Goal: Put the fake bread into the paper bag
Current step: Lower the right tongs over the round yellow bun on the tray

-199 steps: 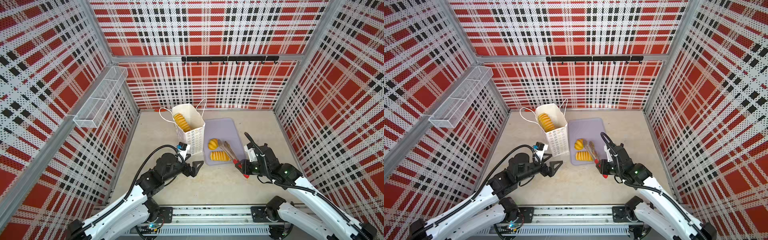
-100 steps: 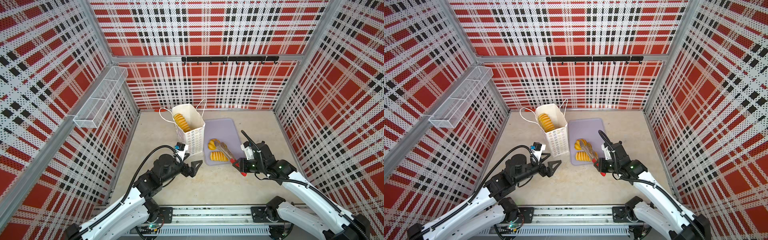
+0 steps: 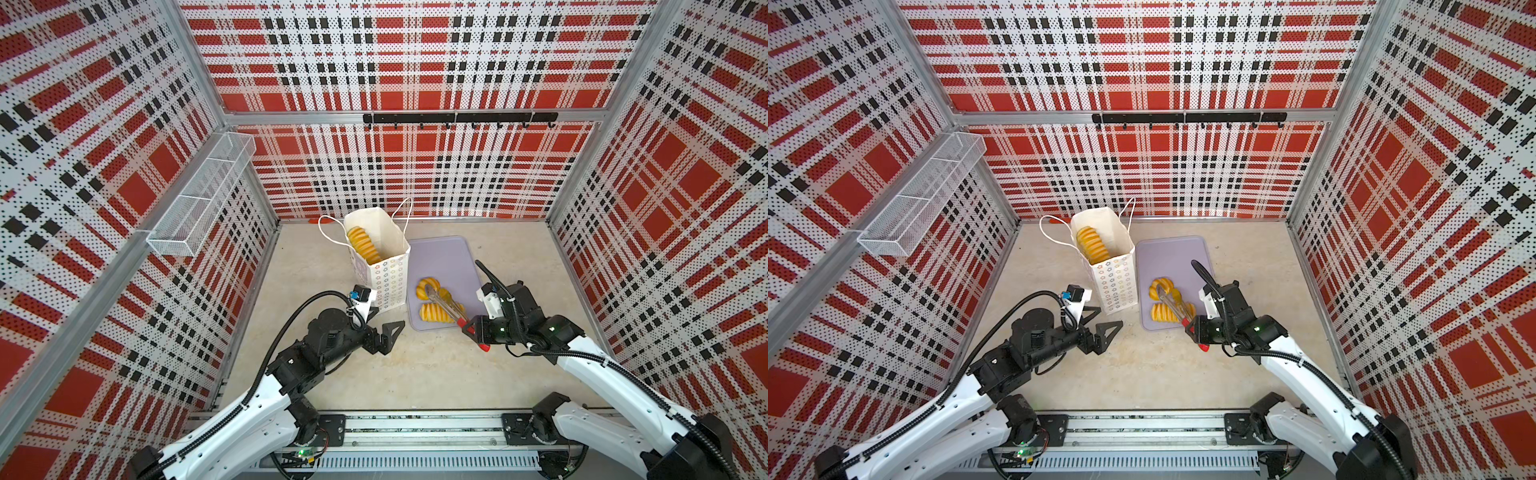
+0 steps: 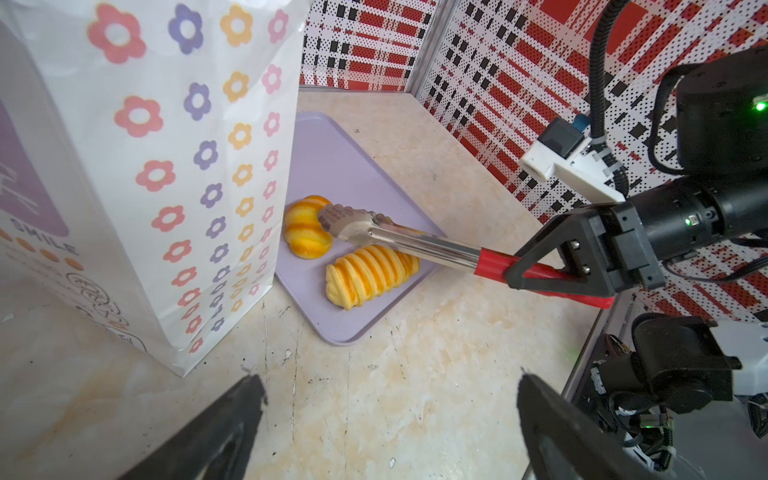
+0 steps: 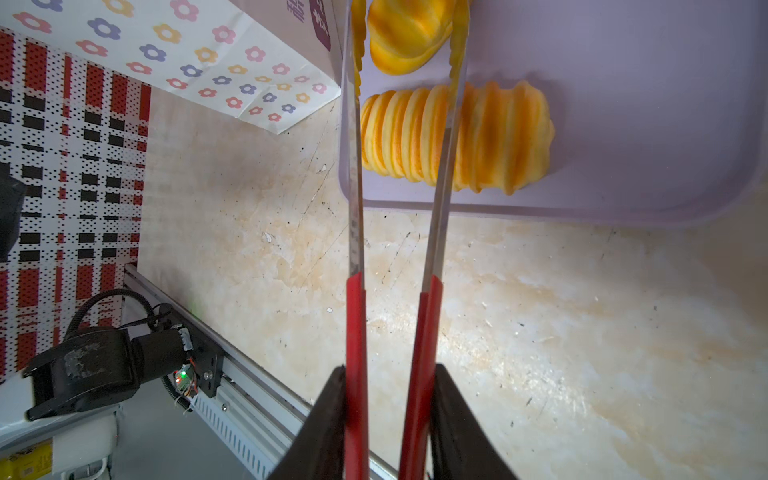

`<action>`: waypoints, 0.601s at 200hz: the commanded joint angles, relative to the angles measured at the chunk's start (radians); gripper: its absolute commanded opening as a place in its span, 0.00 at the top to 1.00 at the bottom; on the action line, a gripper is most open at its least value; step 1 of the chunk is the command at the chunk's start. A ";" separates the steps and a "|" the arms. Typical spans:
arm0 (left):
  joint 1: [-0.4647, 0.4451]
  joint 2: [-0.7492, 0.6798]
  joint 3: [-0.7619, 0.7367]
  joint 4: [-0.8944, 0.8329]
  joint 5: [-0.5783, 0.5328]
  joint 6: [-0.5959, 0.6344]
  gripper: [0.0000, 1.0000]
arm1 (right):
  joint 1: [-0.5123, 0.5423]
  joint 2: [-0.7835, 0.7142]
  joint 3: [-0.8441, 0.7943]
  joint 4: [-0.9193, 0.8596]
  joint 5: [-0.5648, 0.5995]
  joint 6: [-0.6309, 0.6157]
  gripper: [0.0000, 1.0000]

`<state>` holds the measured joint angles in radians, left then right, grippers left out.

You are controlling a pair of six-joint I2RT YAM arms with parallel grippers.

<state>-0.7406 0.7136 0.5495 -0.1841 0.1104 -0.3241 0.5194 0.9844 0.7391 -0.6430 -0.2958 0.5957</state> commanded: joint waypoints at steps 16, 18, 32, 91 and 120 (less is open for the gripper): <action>-0.005 -0.003 0.009 -0.008 -0.008 0.016 0.02 | -0.010 0.011 0.023 0.040 -0.005 -0.007 0.66; -0.005 -0.003 0.009 -0.008 -0.008 0.017 0.02 | -0.009 0.012 0.023 0.042 -0.005 -0.005 0.66; -0.005 -0.002 0.009 -0.008 -0.008 0.016 0.02 | -0.010 0.018 0.026 0.047 -0.005 -0.005 0.65; -0.005 -0.004 0.009 -0.008 -0.008 0.016 0.02 | -0.015 0.056 0.039 0.070 -0.011 -0.012 0.64; -0.005 -0.004 0.009 -0.008 -0.008 0.016 0.02 | -0.016 0.080 0.047 0.076 -0.012 -0.020 0.64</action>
<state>-0.7410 0.7136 0.5495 -0.1894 0.1040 -0.3241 0.5137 1.0512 0.7486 -0.6056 -0.3004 0.5919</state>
